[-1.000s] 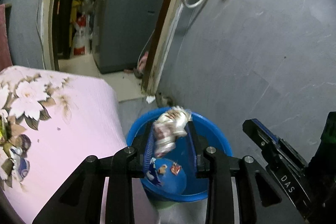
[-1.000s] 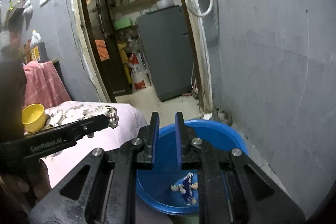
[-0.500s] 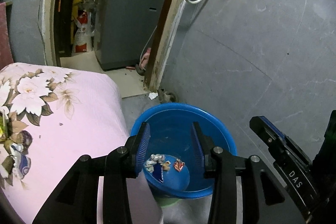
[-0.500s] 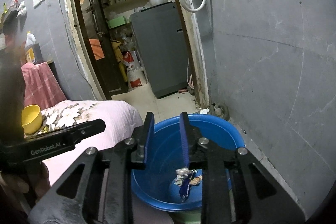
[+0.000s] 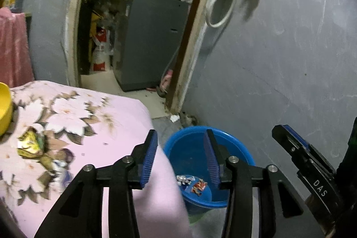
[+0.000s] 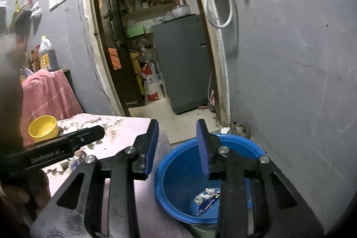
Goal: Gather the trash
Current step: 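Move both tools back over the remaining trash on the table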
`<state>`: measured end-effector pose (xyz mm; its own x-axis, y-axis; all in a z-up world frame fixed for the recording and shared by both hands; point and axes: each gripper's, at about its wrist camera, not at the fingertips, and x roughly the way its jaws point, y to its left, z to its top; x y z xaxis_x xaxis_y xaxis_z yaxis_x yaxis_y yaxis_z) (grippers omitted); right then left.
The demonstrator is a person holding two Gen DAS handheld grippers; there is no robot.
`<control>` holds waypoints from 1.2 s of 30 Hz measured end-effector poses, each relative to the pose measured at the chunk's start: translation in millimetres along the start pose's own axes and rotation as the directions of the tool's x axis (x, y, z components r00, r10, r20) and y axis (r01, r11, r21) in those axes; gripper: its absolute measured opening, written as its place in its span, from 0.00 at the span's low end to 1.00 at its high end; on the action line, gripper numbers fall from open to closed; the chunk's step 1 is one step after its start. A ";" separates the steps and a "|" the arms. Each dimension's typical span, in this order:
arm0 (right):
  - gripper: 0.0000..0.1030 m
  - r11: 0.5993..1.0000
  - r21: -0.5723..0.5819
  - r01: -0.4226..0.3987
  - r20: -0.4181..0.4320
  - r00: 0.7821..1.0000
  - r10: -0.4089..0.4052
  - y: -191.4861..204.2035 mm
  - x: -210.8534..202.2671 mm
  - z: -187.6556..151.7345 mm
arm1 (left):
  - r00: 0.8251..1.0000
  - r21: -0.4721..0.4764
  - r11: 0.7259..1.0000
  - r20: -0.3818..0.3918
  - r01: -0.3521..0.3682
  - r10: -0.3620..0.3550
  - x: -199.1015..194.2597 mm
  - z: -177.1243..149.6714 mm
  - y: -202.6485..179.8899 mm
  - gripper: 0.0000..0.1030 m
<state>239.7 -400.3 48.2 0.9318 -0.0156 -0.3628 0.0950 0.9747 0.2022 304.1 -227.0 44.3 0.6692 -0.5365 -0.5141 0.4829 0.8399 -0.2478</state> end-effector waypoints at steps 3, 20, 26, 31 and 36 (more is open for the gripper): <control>0.71 1.000 -0.010 -0.016 0.019 1.000 0.016 14.9 -6.0 4.1 | 0.999 -0.012 1.000 0.043 -0.023 0.023 -21.2 1.3 12.0 0.44; 1.00 0.989 -0.066 -0.130 0.082 0.987 0.135 110.1 -19.4 8.0 | 0.932 -0.121 0.960 0.235 -0.253 0.276 -136.3 -15.8 100.0 0.92; 1.00 0.979 -0.093 -0.179 0.108 0.976 0.189 142.0 -20.0 4.9 | 0.888 -0.158 0.931 0.284 -0.329 0.362 -168.2 -27.9 126.5 0.96; 1.00 0.968 -0.127 -0.219 0.121 0.965 0.234 166.2 -19.8 0.3 | 0.852 -0.181 0.902 0.299 -0.392 0.431 -185.8 -41.3 145.8 0.96; 1.00 0.953 -0.173 -0.250 0.109 0.956 0.271 189.9 -13.8 -7.3 | 0.826 -0.194 0.879 0.300 -0.436 0.477 -193.2 -51.4 163.0 0.96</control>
<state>242.4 -213.3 85.0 0.9551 0.2246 -0.1930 -0.2029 0.9710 0.1261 224.4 17.8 61.0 0.9525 -0.0676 -0.2968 0.0225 0.9880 -0.1528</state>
